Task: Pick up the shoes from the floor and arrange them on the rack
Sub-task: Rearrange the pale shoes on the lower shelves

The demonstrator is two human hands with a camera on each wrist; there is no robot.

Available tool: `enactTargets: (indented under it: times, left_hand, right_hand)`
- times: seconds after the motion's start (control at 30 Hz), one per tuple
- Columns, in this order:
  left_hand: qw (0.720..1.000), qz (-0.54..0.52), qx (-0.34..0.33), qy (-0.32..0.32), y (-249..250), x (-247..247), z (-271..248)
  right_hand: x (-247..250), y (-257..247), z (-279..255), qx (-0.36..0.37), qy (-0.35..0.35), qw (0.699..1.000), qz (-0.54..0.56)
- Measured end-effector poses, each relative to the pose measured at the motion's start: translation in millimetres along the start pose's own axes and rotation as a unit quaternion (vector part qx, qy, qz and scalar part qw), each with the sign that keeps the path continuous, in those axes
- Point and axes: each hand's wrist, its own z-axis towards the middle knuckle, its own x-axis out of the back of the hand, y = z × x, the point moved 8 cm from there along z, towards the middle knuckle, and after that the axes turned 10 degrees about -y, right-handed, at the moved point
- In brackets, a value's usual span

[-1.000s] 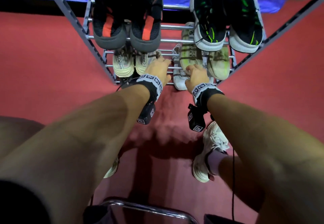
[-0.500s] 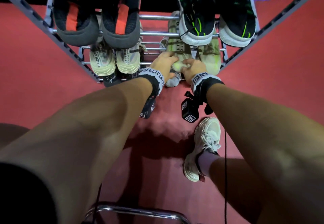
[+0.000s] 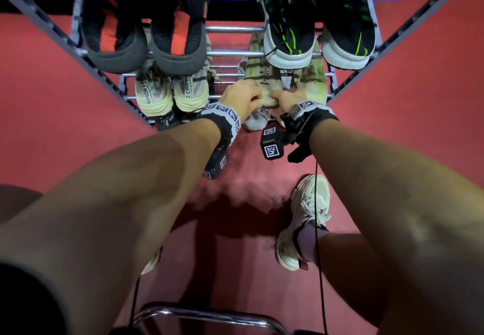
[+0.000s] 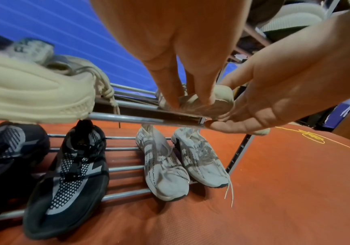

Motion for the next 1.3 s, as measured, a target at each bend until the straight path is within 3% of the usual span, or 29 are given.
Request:
enactTargets:
  times: [0.1,0.2,0.37,0.47,0.57,0.63,0.73,0.83,0.97,1.13,1.2,1.3]
  left_hand:
    - [1.0,-0.008,-0.009,0.0,3.2,11.0,-8.2]
    - [1.0,-0.02,-0.01,-0.017,5.7,17.9,-15.9]
    - [0.997,-0.007,-0.028,-0.073,24.0,29.7,-30.1]
    - [0.998,-0.004,-0.039,-0.044,33.5,47.6,-38.9]
    - [0.997,0.055,-0.046,-0.026,38.2,55.9,-41.3]
    - [0.992,0.114,-0.048,-0.04,44.3,52.4,-42.3]
    - [0.981,0.182,-0.034,-0.062,53.7,43.3,-46.5]
    - [0.975,0.197,-0.019,-0.097,57.2,31.7,-50.2]
    - [0.98,0.114,0.046,-0.154,47.6,18.9,-53.9]
    - [0.984,0.024,0.045,-0.173,45.5,12.3,-58.6]
    - [0.983,-0.028,0.055,-0.174,37.6,5.2,-58.2]
    - [0.981,-0.102,0.064,-0.153,29.2,-2.1,-57.6]
  right_hand:
    - [-13.4,-5.0,-13.6,0.002,-0.058,0.996,0.061]
    - [-15.6,-8.5,-26.7,0.012,-0.074,0.996,0.038]
    - [-2.7,-3.5,-48.7,0.022,-0.057,0.998,0.016]
    - [17.7,14.9,-39.1,0.006,-0.015,1.0,0.007]
    - [19.1,-4.4,-86.9,0.041,0.018,0.996,-0.08]
    - [17.9,-18.3,-112.5,0.082,0.001,0.984,-0.16]
    - [18.9,-32.9,-131.6,0.147,-0.019,0.94,-0.308]
    - [17.1,-44.3,-147.0,0.194,-0.019,0.862,-0.467]
    - [12.4,-46.0,-152.5,0.207,-0.029,0.783,-0.585]
    - [4.1,-45.9,-150.1,0.238,-0.01,0.715,-0.658]
    - [7.5,-50.2,-148.7,0.259,0.009,0.727,-0.636]
    - [18.1,-48.7,-137.6,0.262,0.016,0.802,-0.537]
